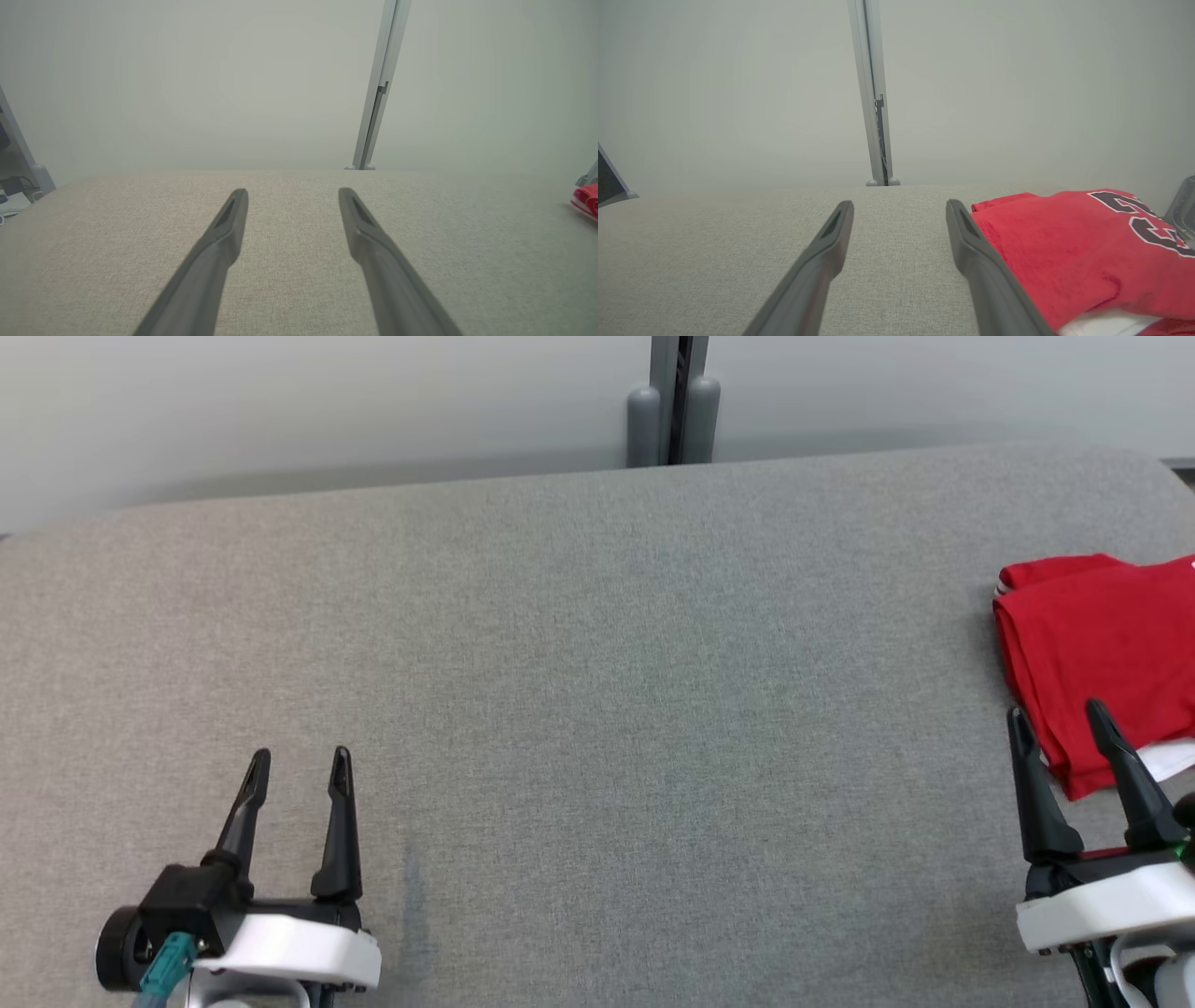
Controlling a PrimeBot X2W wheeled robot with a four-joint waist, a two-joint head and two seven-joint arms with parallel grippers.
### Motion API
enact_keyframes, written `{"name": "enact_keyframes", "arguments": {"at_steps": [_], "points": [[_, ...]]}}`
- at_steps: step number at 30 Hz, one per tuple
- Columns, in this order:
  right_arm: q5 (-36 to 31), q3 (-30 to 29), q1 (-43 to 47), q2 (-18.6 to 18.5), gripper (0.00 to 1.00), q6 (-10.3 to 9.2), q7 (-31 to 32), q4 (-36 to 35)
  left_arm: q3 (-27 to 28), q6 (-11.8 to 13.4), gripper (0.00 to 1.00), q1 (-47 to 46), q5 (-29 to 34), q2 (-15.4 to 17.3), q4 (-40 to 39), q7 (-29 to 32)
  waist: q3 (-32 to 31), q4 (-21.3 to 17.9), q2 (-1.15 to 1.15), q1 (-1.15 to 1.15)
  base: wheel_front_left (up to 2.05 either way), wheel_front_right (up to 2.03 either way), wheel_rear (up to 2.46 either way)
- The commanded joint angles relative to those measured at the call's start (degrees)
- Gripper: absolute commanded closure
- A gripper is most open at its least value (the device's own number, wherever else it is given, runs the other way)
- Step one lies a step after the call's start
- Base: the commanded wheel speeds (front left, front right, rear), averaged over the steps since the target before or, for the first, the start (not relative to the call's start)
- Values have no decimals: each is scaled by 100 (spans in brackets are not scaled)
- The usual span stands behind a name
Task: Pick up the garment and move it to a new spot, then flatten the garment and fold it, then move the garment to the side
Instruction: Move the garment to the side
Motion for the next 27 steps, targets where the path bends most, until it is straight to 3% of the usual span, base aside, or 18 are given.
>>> {"name": "enact_keyframes", "arguments": {"at_steps": [1,14,27], "points": [[-47,-65,89,-14,0,-1,35,-70,24,40,0,77,-29,14,4,-26,-134,36,0,0,0,0,0],[-211,-384,799,89,0,-1,447,-580,-211,-48,0,560,-47,59,18,142,-660,203,0,0,0,0,0],[-290,-461,1142,152,0,-1,748,-978,-278,19,0,692,-92,134,-13,218,-856,231,0,0,0,0,0]]}}
